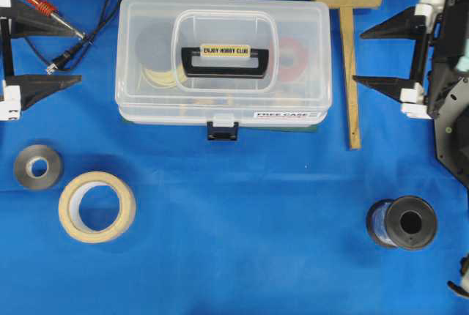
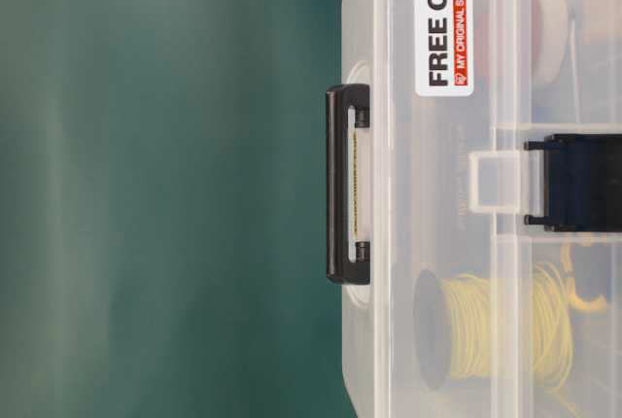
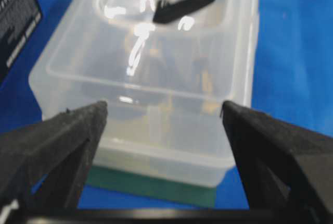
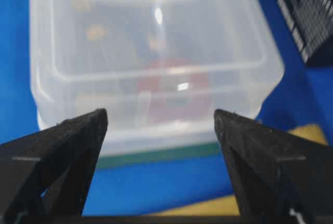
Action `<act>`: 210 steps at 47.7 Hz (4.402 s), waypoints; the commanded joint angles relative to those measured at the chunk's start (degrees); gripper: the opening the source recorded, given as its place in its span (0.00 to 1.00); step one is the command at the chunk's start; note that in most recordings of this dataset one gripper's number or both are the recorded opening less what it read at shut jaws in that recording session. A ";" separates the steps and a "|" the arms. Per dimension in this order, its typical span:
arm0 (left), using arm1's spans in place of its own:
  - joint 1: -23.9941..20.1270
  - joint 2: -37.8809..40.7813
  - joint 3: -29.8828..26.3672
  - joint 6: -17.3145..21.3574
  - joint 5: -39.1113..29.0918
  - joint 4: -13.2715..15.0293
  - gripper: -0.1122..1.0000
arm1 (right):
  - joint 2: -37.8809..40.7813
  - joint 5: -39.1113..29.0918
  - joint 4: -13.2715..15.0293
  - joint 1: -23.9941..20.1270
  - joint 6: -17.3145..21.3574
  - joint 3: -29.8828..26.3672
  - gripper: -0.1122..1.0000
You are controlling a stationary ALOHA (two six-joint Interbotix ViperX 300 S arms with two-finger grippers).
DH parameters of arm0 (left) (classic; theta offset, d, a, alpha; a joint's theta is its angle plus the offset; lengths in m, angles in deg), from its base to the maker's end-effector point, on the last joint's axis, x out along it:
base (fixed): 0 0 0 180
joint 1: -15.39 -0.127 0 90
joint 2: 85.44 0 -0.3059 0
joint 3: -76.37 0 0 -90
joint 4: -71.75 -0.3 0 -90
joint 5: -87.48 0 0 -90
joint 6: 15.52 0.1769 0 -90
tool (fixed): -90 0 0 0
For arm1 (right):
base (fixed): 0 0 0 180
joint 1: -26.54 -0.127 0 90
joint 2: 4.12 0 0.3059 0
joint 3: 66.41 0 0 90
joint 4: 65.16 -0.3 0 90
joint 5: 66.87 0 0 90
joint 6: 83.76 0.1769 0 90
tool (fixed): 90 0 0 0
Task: Open the tool box with both arms.
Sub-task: 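Move both grippers inward to the left and right sides of the box lid, then grip the lid edges with both grippers and lift the lid upward, then swing the lid back away from the front with both grippers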
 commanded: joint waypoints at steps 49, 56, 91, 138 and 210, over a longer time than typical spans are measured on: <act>-1.76 19.07 -0.79 0.00 13.45 0.09 0.90 | 18.02 8.61 -0.09 2.20 0.09 -4.66 0.82; -1.76 19.16 -1.05 0.09 14.59 0.09 0.90 | 18.02 9.76 -0.09 2.11 0.09 -4.83 0.82; -2.02 23.73 -4.92 0.18 12.83 0.09 0.90 | 16.88 10.20 -0.09 1.67 0.00 -6.33 0.82; -7.82 17.23 -5.54 0.35 14.06 0.09 0.90 | 6.86 7.56 -0.09 2.29 0.00 -7.03 0.82; -23.82 26.10 -13.80 0.35 18.54 0.09 0.90 | 19.51 15.91 0.18 19.78 -0.44 -13.01 0.82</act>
